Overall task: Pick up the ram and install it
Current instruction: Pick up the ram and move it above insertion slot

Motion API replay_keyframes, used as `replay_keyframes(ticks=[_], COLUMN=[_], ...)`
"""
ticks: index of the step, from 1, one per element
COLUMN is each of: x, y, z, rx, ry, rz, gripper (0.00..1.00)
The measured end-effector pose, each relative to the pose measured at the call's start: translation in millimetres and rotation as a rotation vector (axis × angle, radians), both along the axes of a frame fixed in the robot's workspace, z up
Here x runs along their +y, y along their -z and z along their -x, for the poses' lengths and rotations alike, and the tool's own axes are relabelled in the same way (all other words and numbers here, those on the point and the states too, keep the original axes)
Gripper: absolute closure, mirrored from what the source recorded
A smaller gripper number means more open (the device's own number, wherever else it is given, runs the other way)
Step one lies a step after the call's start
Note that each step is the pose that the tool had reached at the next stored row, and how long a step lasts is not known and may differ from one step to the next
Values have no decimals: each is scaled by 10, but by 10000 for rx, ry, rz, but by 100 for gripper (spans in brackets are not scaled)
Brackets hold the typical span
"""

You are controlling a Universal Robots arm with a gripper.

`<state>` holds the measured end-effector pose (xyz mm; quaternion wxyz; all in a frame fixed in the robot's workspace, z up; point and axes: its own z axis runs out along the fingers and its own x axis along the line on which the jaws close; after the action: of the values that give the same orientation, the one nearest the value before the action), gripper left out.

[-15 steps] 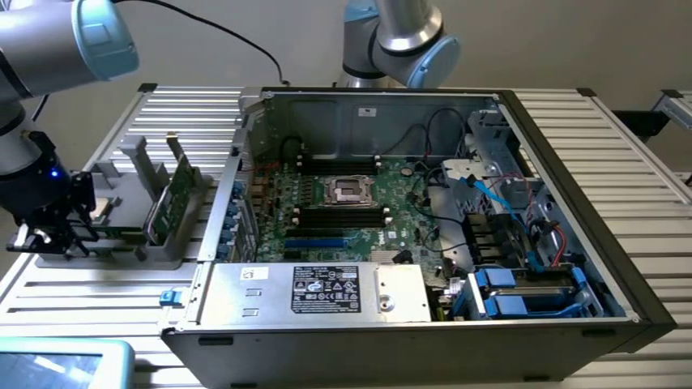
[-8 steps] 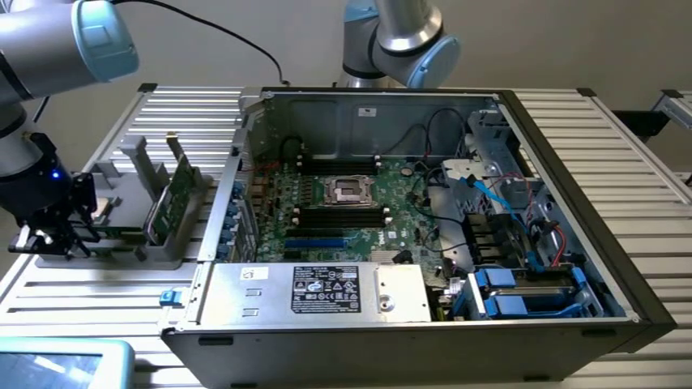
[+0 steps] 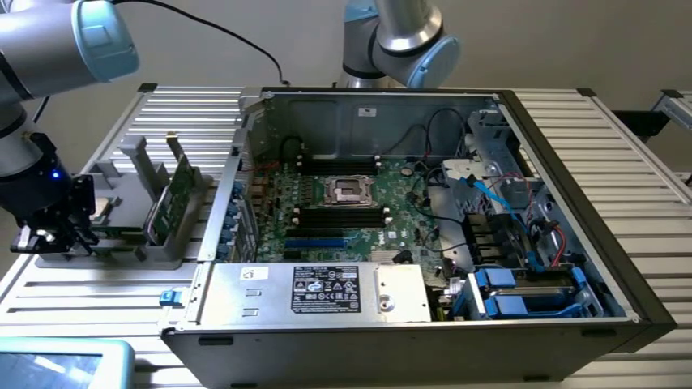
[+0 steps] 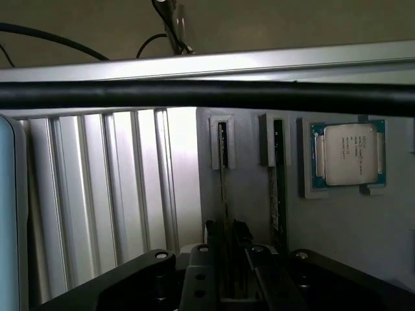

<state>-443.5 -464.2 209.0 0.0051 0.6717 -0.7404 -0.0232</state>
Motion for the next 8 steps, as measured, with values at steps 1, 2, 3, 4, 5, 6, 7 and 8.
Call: replay_keyframes(ticks=[1, 2, 3, 4, 5, 6, 7, 8], x=[0, -1, -1, 0, 0, 0, 0, 0], y=[1, 5, 10, 14, 16, 20, 25, 30], z=[0, 0, 0, 0, 0, 0, 0, 0], rx=[0, -3, -9, -13, -15, -18, -22, -27], ry=[0, 0, -1, 0, 0, 0, 0, 0], rz=[0, 1, 0, -1, 1, 1, 0, 0], gripper=[78, 78, 78, 78, 78, 78, 78, 78])
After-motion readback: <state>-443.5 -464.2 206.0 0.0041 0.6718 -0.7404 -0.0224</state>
